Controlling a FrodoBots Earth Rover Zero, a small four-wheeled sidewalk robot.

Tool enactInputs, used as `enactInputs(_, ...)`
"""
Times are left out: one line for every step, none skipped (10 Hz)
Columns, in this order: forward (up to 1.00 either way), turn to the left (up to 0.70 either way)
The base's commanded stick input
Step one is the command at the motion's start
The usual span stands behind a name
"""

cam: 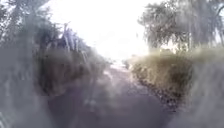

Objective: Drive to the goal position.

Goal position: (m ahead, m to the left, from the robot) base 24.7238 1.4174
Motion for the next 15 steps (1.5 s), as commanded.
enactInputs(1.00,0.00)
enactInputs(1.00,0.00)
enactInputs(1.00,0.00)
enactInputs(1.00,0.00)
enactInputs(1.00,0.00)
enactInputs(1.00,0.00)
enactInputs(1.00,0.00)
enactInputs(1.00,0.00)
enactInputs(1.00,-0.40)
enactInputs(1.00,-0.40)
enactInputs(1.00,-0.40)
enactInputs(1.00,-0.08)
enactInputs(1.00,-0.05)
enactInputs(1.00,-0.02)
enactInputs(1.00,0.00)
